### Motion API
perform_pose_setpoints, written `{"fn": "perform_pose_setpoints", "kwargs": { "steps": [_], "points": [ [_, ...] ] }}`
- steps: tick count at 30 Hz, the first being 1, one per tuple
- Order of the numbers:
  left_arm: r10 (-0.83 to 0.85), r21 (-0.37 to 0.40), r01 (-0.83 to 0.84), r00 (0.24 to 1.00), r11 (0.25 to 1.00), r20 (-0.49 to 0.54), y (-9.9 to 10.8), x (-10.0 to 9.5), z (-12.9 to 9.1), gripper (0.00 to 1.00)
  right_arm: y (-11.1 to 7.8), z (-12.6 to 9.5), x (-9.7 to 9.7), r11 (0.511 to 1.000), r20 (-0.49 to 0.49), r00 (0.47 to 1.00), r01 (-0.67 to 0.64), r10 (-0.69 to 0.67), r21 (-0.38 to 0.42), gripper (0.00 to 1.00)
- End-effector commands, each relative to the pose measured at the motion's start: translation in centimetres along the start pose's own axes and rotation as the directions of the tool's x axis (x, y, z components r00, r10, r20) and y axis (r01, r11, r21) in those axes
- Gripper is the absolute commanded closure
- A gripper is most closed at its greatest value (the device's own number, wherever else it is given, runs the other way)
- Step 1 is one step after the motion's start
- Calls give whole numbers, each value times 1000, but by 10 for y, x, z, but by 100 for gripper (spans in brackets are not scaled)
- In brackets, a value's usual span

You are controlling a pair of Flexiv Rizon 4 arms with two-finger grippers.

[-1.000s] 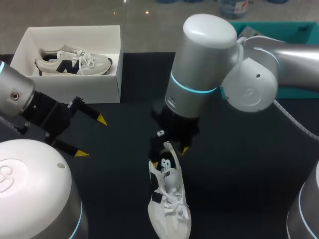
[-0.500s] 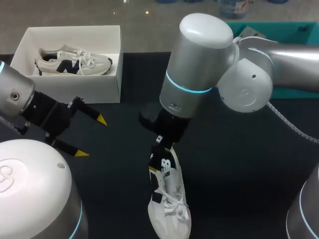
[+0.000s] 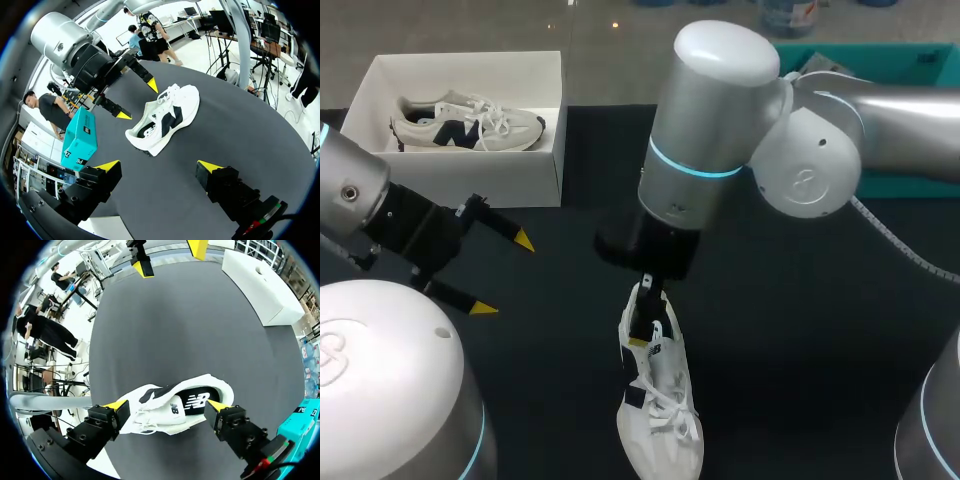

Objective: Take the shoe out of the shoebox, open the shoe tongue, remove and reinsert the insole, then place the shoe into the shoebox

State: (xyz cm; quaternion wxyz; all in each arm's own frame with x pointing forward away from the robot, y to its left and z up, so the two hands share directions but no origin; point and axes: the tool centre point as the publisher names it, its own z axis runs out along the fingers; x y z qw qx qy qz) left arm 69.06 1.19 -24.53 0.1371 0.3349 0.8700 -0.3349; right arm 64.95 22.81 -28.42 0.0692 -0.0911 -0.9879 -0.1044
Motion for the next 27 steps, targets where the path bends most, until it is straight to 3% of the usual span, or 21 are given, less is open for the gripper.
{"fn": "perform_pose_setpoints", "kwargs": {
  "steps": [1, 10, 27],
  "points": [
    [0, -2, 0, 1000, 1000, -2, -1, 0, 0, 0, 1, 2, 0, 1000, 1, 1000, -1, 1, 1, 0],
    [0, -2, 0, 1000, 1000, -2, -1, 0, 0, 0, -2, -1, -20, 991, 26, 992, 121, -122, 55, 0],
    [0, -2, 0, 1000, 1000, -2, -1, 0, 0, 0, -15, -2, -57, 989, 114, 988, 95, -108, 111, 0]
  ]
}}
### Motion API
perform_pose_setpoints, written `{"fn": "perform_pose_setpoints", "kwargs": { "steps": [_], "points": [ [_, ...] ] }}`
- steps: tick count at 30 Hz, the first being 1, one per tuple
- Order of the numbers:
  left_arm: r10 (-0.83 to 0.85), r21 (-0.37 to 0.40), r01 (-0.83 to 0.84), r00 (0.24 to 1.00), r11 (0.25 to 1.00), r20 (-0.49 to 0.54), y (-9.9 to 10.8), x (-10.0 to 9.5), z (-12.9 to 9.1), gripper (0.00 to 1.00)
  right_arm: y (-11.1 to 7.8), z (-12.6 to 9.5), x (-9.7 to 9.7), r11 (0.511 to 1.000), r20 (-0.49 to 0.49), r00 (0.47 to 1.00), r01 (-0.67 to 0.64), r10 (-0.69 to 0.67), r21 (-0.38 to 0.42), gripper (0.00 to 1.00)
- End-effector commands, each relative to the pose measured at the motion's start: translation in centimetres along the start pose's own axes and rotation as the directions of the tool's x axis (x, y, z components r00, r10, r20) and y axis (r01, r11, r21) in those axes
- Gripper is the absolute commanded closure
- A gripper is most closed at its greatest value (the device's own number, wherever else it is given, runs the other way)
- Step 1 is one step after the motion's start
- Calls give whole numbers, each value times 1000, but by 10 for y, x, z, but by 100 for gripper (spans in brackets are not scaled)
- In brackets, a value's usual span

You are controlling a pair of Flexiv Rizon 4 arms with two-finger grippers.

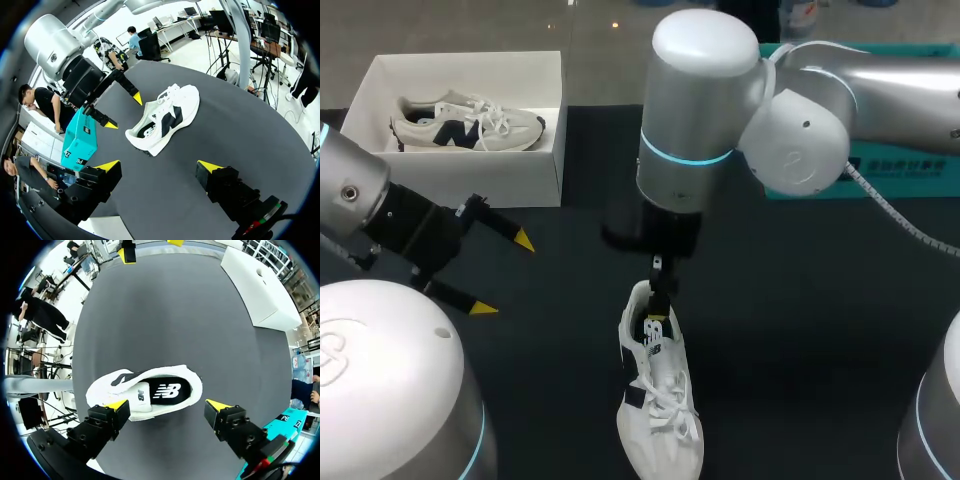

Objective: Take the shoe out of the shoebox, open the shoe tongue, remove and reinsert the insole, then place the shoe into the shoebox

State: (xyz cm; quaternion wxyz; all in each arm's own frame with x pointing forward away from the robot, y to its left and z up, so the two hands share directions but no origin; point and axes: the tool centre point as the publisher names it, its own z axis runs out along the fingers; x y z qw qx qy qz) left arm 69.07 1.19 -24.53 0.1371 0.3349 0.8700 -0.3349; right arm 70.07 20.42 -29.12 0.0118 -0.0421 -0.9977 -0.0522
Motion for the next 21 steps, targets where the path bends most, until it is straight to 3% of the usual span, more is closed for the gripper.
{"fn": "perform_pose_setpoints", "kwargs": {
  "steps": [1, 21],
  "points": [
    [0, -2, 0, 1000, 1000, -2, -1, 0, 0, 0, -2, 4, -5, 1000, 6, 1000, -4, 4, 3, 0],
    [0, -2, 0, 1000, 1000, -2, -1, 0, 0, 0, 1, 35, -46, 1000, -7, 1000, 0, 0, -8, 0]
  ]
}}
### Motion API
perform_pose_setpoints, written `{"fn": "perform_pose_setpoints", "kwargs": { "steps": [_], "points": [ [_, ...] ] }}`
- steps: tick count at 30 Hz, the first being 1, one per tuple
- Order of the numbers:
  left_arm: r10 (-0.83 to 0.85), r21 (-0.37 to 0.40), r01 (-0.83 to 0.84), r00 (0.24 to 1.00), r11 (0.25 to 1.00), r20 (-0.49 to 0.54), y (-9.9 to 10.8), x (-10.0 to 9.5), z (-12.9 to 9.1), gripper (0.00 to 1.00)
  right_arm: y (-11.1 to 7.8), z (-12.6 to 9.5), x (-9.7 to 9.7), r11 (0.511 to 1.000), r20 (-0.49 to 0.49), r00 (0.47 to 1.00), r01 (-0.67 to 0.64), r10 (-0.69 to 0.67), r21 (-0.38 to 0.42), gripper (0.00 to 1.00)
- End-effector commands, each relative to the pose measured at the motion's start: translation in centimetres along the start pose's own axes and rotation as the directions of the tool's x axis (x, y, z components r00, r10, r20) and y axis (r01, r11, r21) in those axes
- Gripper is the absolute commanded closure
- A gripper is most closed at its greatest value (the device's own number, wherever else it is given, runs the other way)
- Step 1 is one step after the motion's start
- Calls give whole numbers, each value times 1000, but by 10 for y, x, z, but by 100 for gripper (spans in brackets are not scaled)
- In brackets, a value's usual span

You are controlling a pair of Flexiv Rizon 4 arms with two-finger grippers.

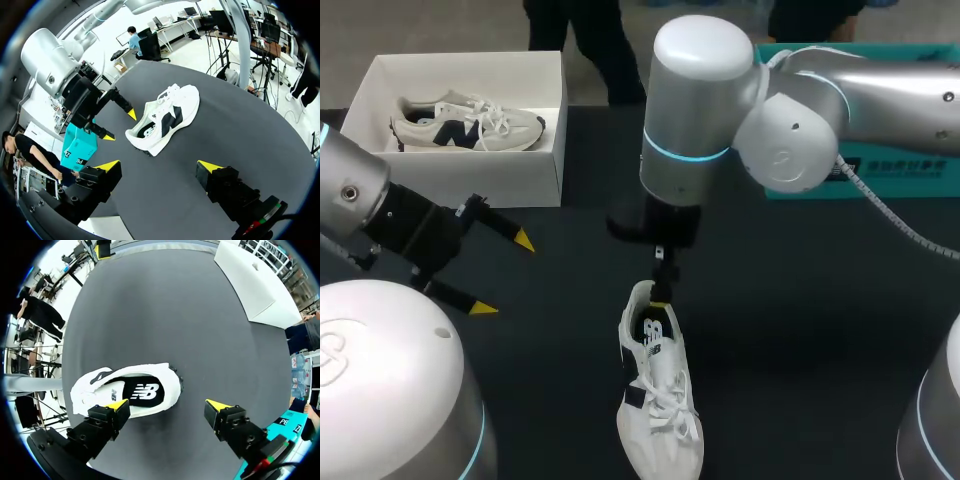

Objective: Take the shoe out of the shoebox, open the shoe tongue, remove and reinsert the insole, then place the shoe into the shoebox

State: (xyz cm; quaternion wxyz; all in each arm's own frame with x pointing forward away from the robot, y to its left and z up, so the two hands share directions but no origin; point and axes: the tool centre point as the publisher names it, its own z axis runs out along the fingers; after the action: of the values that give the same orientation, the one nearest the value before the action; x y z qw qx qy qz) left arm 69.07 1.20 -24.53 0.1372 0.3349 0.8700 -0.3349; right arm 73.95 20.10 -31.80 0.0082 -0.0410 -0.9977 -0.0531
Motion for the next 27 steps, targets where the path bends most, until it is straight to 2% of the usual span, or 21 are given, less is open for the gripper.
{"fn": "perform_pose_setpoints", "kwargs": {
  "steps": [1, 27],
  "points": [
    [0, -2, 0, 1000, 1000, -2, -1, 0, 0, 0, 4, 12, -7, 1000, -16, 1000, -3, 3, -8, 0],
    [0, -2, 0, 1000, 1000, -2, -1, 0, 0, 0, 17, 40, -19, 1000, -58, 998, -12, 13, 4, 0]
  ]
}}
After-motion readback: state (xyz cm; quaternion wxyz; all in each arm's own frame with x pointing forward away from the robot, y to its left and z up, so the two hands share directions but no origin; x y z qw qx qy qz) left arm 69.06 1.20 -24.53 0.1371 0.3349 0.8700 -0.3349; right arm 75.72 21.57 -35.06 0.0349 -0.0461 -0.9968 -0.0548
